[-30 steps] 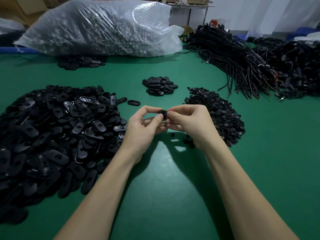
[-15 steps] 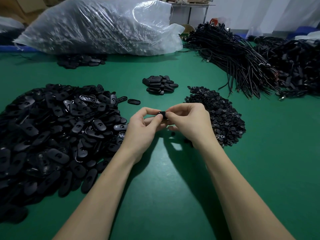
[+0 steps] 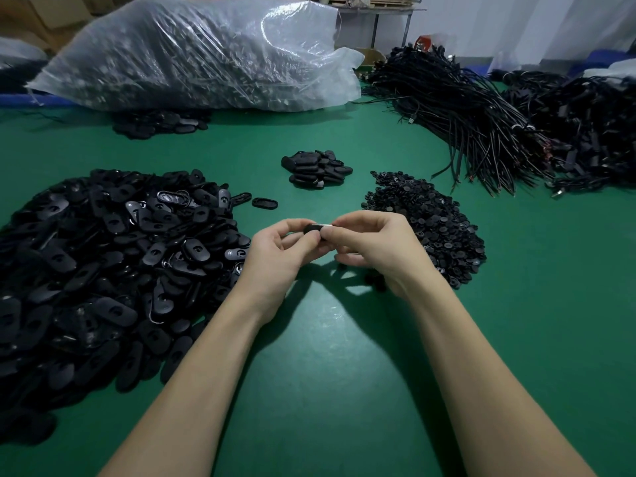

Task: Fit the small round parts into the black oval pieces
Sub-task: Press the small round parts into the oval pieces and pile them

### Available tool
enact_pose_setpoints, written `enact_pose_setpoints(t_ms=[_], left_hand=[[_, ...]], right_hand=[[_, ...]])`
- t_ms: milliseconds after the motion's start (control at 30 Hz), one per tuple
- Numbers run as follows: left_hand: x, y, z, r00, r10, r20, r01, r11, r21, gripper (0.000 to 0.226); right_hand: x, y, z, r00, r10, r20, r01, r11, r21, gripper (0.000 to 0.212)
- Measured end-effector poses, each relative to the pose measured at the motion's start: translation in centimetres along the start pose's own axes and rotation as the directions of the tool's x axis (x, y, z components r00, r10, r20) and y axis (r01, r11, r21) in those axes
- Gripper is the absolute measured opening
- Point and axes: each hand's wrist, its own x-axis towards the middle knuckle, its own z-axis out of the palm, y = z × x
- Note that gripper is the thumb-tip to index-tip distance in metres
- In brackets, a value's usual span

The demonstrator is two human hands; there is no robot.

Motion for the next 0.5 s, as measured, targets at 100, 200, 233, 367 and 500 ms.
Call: enact_pose_setpoints(t_ms=[100,200,233,367,500], left_hand=[[0.14,0.03,-0.15,1.0,-0.015,-0.004,0.015,1.0,-0.019,0.008],[0.2,0.02,-0.13,1.0,-0.016,-0.015,0.016,1.0,-0.008,0.008],[0.2,-0.02,-0.13,1.0,-0.015,-0.015,0.015,1.0,-0.005,0.008],[0.11,-0.05,-0.16,1.0,0.012,-0.007,-0.011,1.0,0.028,0.009],[-0.14,-0.14,-0.04,0.999,0.051,0.0,-0.051,0.991,0.125,0.01]], right_hand=[[0.07,-0.12,-0.33,0.999,-0.025,0.049,0.025,1.0,0.004,0.014],[0.19,-0.16,-0.23,0.998,-0.062,0.018,0.064,0.995,-0.079,0.006],[0.26,-0.12,-0.11,0.997,-0.075,0.001,0.074,0.99,-0.116,0.006],[0.5,0.08,0.22,0.991,-0.125,-0.056,0.109,0.967,-0.232,0.008],[0.49,0.17,0.2,0.989,-0.129,-0.066,0.107,0.958,-0.267,0.006]])
